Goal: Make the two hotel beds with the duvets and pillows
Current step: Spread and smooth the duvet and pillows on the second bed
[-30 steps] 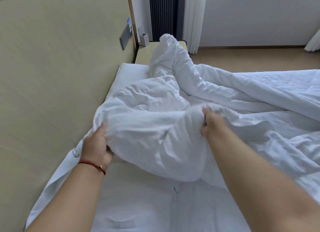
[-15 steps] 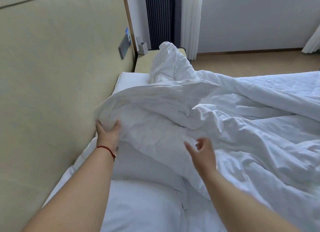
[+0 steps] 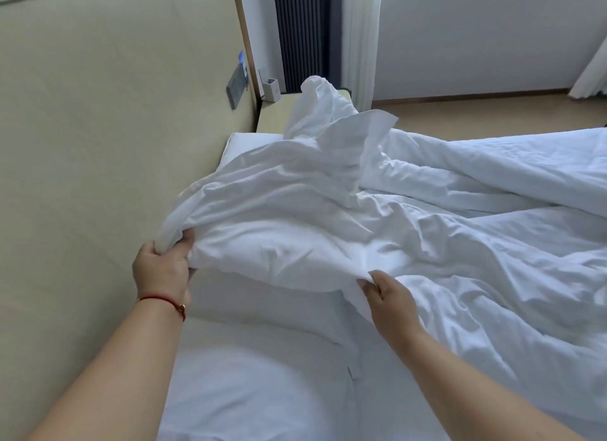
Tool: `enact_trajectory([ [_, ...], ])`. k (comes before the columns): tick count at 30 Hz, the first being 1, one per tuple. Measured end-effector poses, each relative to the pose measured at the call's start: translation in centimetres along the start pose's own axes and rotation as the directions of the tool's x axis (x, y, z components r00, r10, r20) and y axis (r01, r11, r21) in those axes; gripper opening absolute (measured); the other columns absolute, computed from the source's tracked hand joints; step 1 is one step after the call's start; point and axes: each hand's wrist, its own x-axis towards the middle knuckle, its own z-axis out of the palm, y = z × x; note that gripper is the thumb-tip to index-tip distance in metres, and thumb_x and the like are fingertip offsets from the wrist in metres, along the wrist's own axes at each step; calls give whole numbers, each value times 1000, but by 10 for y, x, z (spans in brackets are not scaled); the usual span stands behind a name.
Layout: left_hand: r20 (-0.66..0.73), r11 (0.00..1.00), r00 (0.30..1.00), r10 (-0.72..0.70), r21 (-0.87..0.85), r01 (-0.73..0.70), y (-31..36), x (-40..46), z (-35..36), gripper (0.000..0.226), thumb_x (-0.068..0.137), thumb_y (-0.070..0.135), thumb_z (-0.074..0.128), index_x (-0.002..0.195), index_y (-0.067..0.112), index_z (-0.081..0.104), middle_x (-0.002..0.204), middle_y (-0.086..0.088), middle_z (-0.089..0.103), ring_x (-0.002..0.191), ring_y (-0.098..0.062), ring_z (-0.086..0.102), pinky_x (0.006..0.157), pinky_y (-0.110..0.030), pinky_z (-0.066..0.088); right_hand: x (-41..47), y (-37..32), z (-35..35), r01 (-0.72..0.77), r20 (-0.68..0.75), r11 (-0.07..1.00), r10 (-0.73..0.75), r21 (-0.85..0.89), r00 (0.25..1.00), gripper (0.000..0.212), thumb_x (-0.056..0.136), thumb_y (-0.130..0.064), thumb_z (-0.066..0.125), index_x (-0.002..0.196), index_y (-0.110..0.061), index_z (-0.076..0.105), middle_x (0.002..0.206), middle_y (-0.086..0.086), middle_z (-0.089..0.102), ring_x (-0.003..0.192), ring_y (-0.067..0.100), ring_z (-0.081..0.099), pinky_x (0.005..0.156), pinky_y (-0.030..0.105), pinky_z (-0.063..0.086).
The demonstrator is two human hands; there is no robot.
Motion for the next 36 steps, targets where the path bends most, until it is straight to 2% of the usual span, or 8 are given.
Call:
enact_trajectory([
  [12,-40,873,990,135,478,-99,78,-88,-160,19,83,22,75,78,11,60,80,-13,61,77,-25,55,64,-33,43,-149,-90,-48,305,403,950,-252,-73,880,42,101,-40,33,65,-20,24,60,-3,33,56,10,33,57,20,30],
  [16,-53,659,988,142,751,-54,84,-125,-210,52,73,58,65,66,6,61,56,-15,60,52,-32,56,55,-41,50,-198,-93,-50,319,574,948,-251,-18,780,43,100,-42,34,64,-20,25,61,-4,34,60,12,33,56,24,27],
  [18,-26,573,997,77,819,-23,92,-147,-211,49,74,52,67,67,4,62,52,-15,62,50,-32,59,52,-38,48,-208,-82,-45,274,648,962,-198,-18,736,44,99,-43,37,64,-19,26,62,-4,34,66,14,37,58,26,28],
  [22,26,373,999,-42,928,-8,99,-160,-187,50,60,44,74,86,4,60,82,-19,67,78,-37,63,69,-40,52,-195,-54,-31,242,732,968,-115,-69,671,41,98,-43,41,64,-21,34,66,-7,40,78,16,45,67,31,32],
  [25,58,268,992,109,960,-86,106,-156,-153,69,71,31,82,125,1,49,125,-26,50,120,-38,44,98,-46,40,-163,-35,-24,178,672,978,-58,-111,739,32,99,-38,42,80,-17,57,81,-5,51,82,14,50,71,28,33],
  [28,257,256,951,171,920,-295,108,-147,-101,65,79,37,75,129,5,49,131,-19,47,123,-32,44,100,-43,39,-122,-16,-29,-10,484,991,74,-132,872,28,97,-35,47,82,-14,59,81,-2,57,82,18,56,69,29,34],
  [32,537,236,842,51,813,-532,79,-128,-21,58,82,42,71,127,10,52,134,-9,48,115,-25,53,98,-33,41,-70,14,-49,-204,308,965,246,-163,919,21,95,-33,51,83,-16,52,83,0,57,81,20,54,67,29,34],
  [36,736,233,662,-145,675,-700,34,-128,64,67,86,48,65,138,12,42,143,-2,42,128,-18,46,102,-27,36,-22,58,-78,-408,76,904,419,-130,905,32,90,-36,59,108,-10,58,114,9,60,106,26,57,80,29,41],
])
